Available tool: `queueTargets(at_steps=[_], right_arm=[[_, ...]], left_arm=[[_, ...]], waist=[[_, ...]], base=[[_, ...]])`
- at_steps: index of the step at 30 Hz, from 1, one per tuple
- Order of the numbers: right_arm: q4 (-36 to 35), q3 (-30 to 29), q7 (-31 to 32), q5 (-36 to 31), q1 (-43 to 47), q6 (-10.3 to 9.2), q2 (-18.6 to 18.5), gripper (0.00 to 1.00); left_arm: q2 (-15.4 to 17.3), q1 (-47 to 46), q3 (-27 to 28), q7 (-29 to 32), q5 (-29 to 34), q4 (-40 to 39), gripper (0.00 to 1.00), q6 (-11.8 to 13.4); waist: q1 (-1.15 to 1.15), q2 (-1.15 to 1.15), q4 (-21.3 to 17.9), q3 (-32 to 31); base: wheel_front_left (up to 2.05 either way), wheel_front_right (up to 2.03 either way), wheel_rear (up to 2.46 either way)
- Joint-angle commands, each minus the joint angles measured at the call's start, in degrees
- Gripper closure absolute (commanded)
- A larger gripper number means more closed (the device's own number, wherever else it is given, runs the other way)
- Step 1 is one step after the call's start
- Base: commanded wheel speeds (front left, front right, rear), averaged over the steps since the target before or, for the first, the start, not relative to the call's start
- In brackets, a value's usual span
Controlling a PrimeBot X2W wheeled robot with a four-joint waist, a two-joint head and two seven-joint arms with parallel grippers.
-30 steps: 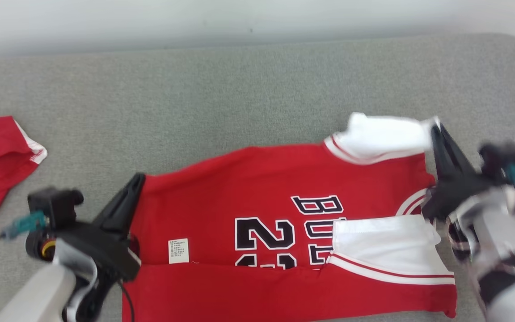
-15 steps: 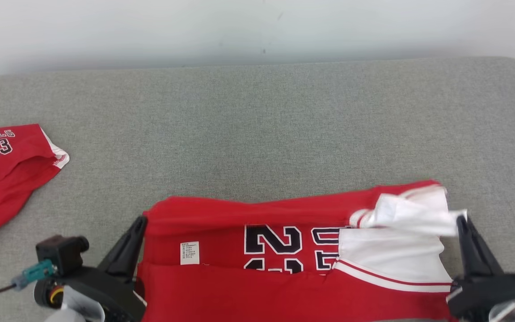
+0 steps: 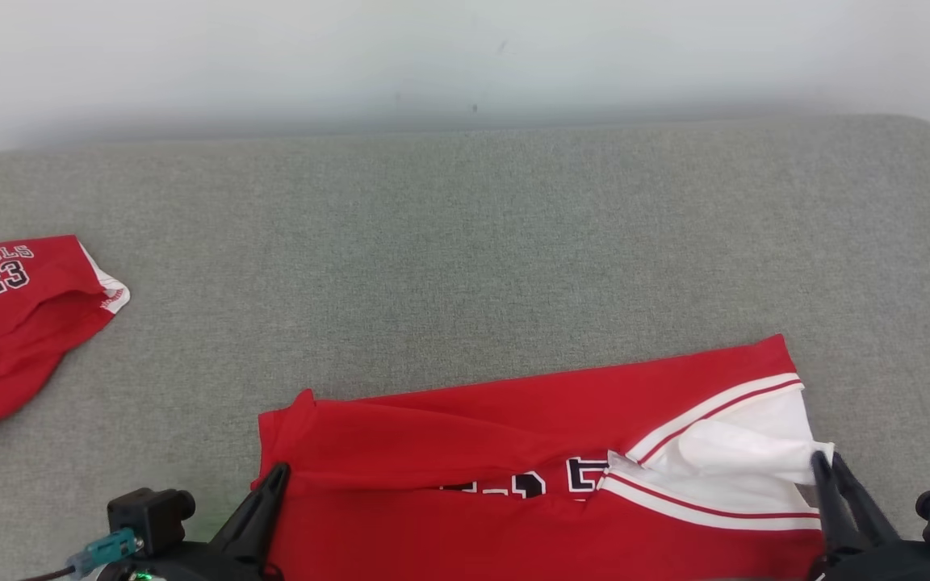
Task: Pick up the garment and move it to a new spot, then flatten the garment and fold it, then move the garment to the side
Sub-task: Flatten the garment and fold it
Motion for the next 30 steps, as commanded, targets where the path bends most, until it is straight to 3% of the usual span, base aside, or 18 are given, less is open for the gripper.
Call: queueTargets(at_steps=[1,2,6,10,15,21,30], right_arm=[[0.0,-0.2,-0.3,0.2,0.6,-0.14,0.1,0.0],[0.0,-0.3,-0.4,0.3,0.7,-0.14,-0.2,0.0],[-0.5,-0.6,-0.6,1.8,1.0,-0.13,-1.0,0.0],[-0.4,-1.0,0.0,2.2,0.8,-0.14,-2.2,0.0],[2.5,-1.7,2.6,0.6,-1.0,-0.14,-3.1,0.0],[7.6,-1.1,5.8,-1.0,-3.5,-0.14,-3.2,0.0],[15.8,0.8,7.4,-2.8,-6.0,-0.14,-3.2,0.0]], left_arm=[[0.0,0.6,-0.1,-0.6,0.6,0.3,0.23,0.2],[-0.4,0.7,0.0,-1.1,0.7,0.5,0.0,0.0],[-0.8,1.4,1.2,-3.0,1.6,0.7,0.0,0.0],[-1.0,2.3,4.2,-4.3,6.8,-0.2,0.0,1.6],[-5.3,6.7,16.6,-4.4,18.3,-5.5,0.0,4.5],[-11.6,12.4,27.6,-4.4,33.0,-9.7,0.0,3.5],[-19.6,16.3,39.1,-4.4,43.2,-10.1,0.0,-0.4]], waist=[[0.0,0.01,0.3,-0.5],[0.0,0.01,0.4,-0.9],[0.0,0.01,0.7,-1.9],[0.0,0.01,1.3,-2.8],[0.0,0.01,2.2,-3.5],[0.0,0.01,3.8,-4.3],[0.0,0.01,5.5,-4.1]], base=[[0.0,0.0,0.0],[0.0,0.0,0.0],[0.0,0.0,0.0],[0.0,0.0,0.0],[0.0,0.0,0.0],[0.0,0.0,0.0],[0.0,0.0,0.0]])
